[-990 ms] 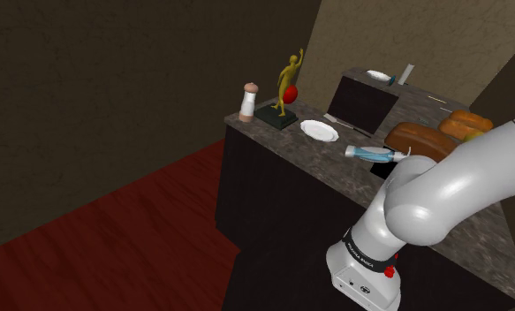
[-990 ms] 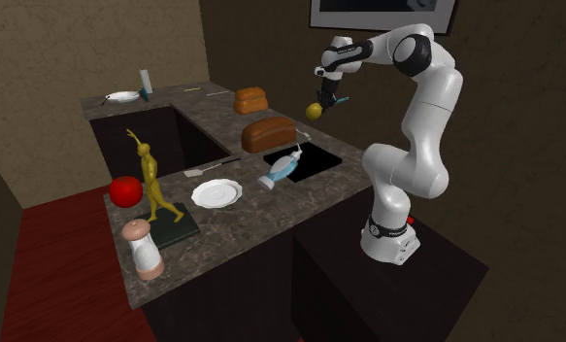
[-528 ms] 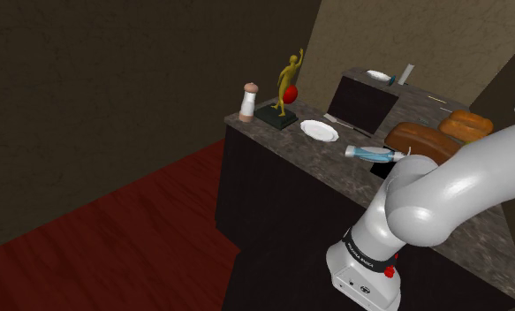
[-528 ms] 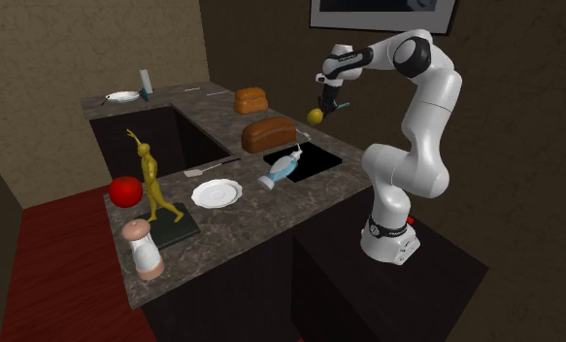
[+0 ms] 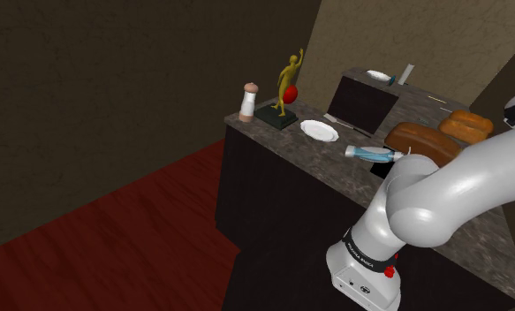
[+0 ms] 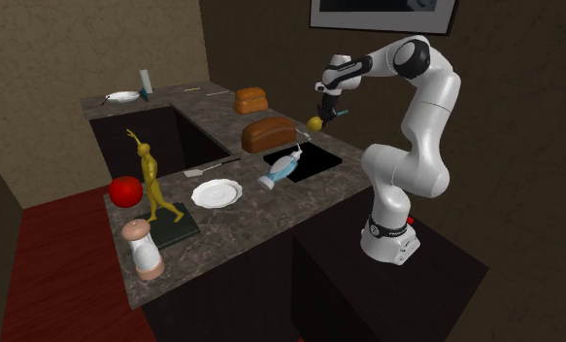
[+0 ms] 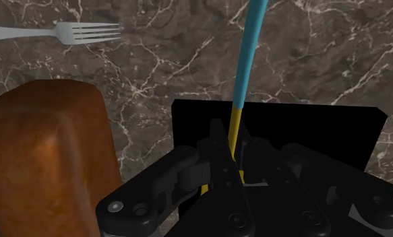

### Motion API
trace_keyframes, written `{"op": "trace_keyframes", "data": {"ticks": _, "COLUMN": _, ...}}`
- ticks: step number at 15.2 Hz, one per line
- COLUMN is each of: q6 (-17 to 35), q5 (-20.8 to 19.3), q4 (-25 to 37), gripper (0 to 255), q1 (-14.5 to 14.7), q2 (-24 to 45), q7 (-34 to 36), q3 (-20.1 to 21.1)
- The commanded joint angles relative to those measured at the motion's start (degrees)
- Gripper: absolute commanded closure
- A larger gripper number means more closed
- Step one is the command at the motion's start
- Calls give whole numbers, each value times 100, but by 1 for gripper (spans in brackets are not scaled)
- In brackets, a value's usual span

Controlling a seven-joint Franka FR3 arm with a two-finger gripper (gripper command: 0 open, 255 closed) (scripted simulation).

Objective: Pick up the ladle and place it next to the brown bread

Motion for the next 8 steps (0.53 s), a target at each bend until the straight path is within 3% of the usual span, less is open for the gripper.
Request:
{"op": "trace_keyframes", "data": {"ticks": 1, "q6": 127, "q5": -73, "q4": -82, "gripper": 255, "q1": 41, "q2": -59, "q7": 33, "q3": -74}}
{"op": "trace_keyframes", "data": {"ticks": 8, "q6": 525, "q5": -353, "q4": -282, "gripper": 255, "q1": 243, "q2": -302, "q7": 165, "q3": -376}}
